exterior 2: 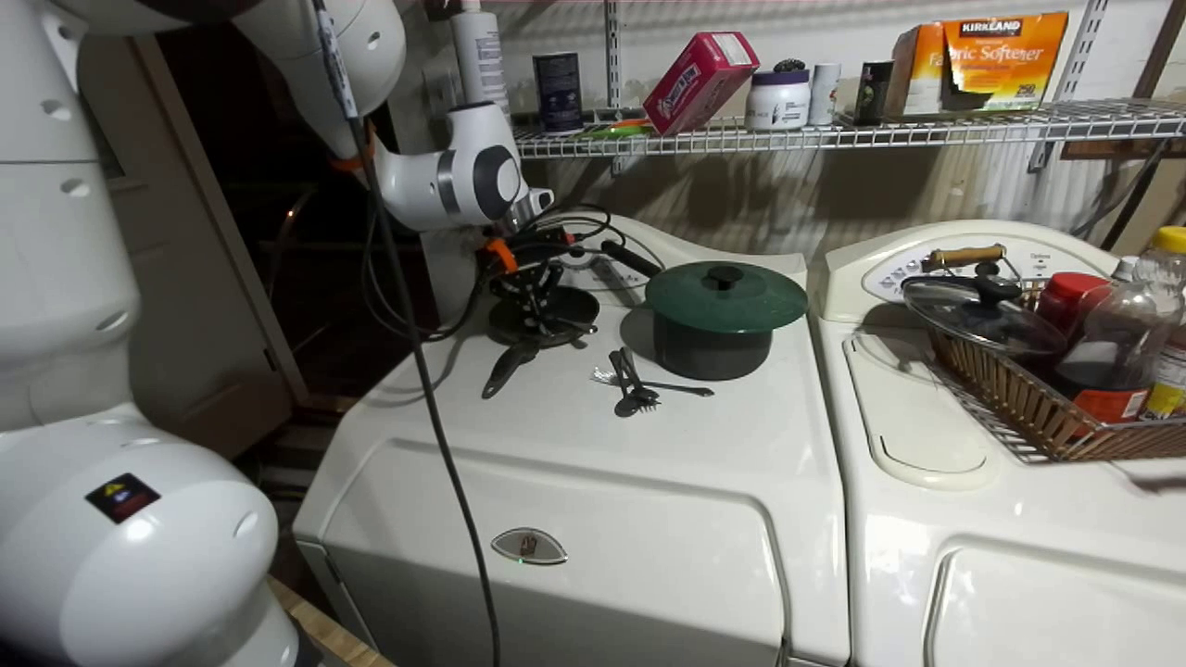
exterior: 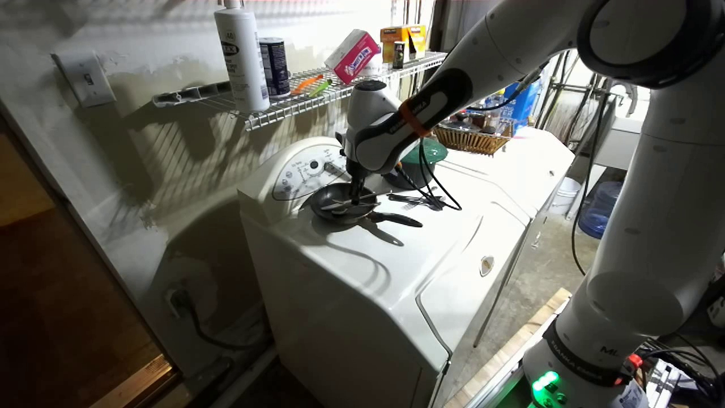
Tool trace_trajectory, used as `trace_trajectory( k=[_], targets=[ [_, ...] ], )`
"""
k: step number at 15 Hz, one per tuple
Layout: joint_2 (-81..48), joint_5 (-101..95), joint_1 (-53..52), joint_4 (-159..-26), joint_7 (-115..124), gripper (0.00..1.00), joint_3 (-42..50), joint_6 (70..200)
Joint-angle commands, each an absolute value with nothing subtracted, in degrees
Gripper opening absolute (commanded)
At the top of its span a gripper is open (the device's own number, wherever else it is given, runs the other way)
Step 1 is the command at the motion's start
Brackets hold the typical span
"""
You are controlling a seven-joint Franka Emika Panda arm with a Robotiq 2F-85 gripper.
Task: Place two silver spoons on the pan.
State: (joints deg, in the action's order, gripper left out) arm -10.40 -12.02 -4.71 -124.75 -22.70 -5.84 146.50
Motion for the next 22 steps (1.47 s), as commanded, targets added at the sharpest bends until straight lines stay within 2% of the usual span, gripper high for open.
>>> trace_trajectory(
  k=[1, 6, 10, 15, 20, 21, 22],
  targets=[
    [-12.89, -15.18, -4.93, -122.32, -23.28, 0.37, -5.74, 146.66],
    [-10.2, -13.98, -5.22, -121.89, -21.57, 0.7, -6.35, 144.6],
    [-5.21, -11.22, -5.59, -121.13, -13.17, 0.98, -6.09, 133.79],
    [2.85, -2.66, -4.84, -120.22, -7.61, 1.0, -5.81, 118.73],
    [11.54, 6.27, -4.66, -122.47, -4.49, 1.0, -4.24, 121.05],
    [7.64, 2.64, -4.84, -120.0, -5.01, 1.0, -4.8, 119.79],
    [8.99, 3.75, -4.82, -120.09, -4.99, 1.0, -4.52, 119.79]
  ],
)
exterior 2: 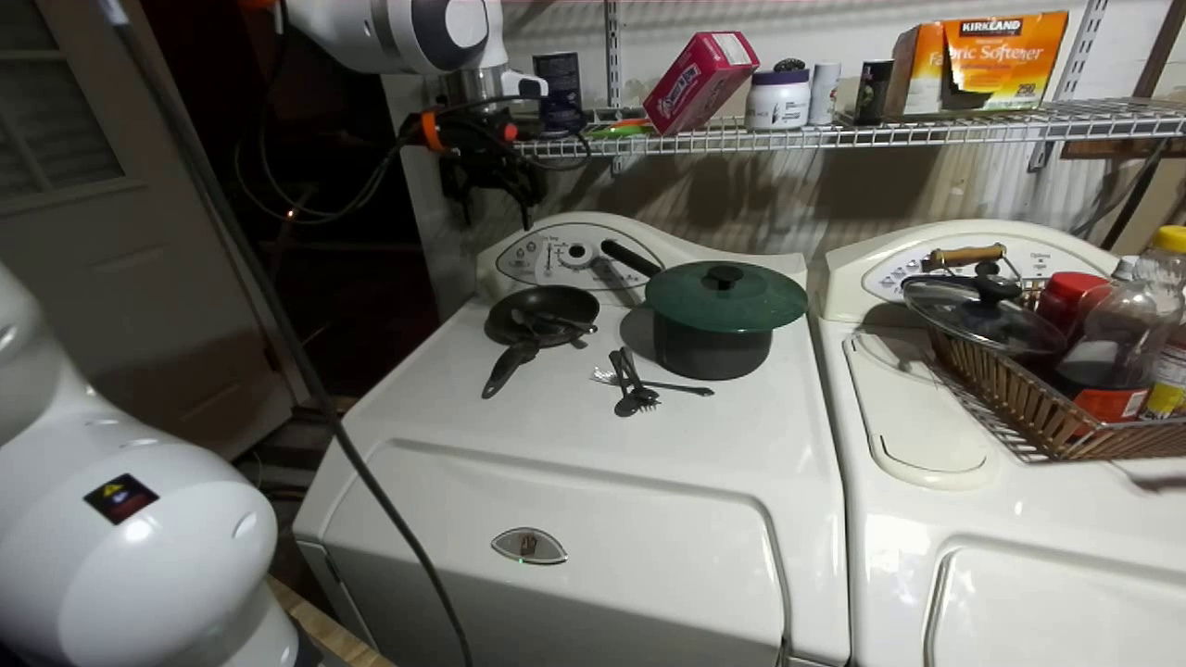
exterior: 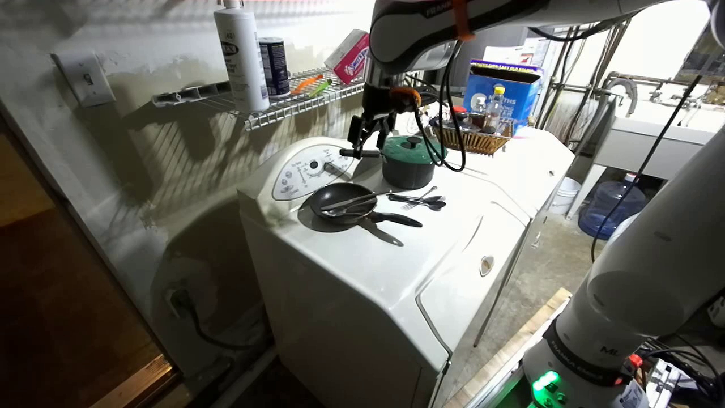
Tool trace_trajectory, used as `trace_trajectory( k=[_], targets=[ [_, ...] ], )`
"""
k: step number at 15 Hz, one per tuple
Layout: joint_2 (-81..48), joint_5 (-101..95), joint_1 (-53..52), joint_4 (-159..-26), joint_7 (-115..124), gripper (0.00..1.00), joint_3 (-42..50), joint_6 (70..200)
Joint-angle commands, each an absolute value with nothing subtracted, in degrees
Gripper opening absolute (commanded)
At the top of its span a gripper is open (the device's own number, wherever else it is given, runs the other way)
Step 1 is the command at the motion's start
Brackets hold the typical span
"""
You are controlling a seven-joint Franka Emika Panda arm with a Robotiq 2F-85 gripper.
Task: Place two silver spoons on the pan.
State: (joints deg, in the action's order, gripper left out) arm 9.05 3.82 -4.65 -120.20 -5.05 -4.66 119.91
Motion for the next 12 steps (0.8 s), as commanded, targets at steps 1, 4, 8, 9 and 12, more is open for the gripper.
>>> trace_trajectory(
  k=[1, 4, 8, 9, 12],
  targets=[
    [9.98, 4.31, -4.81, -120.33, -4.98, 1.0, -4.32, 119.79],
    [10.87, 4.72, -4.81, -121.25, -4.91, 1.0, -4.2, 119.87],
    [10.86, 4.76, -4.81, -121.45, -4.86, 1.0, -4.2, 119.91],
    [10.86, 4.77, -4.81, -121.46, -4.86, 1.0, -4.2, 119.91],
    [10.86, 4.78, -4.81, -121.46, -4.85, 1.0, -4.2, 119.91]
  ],
)
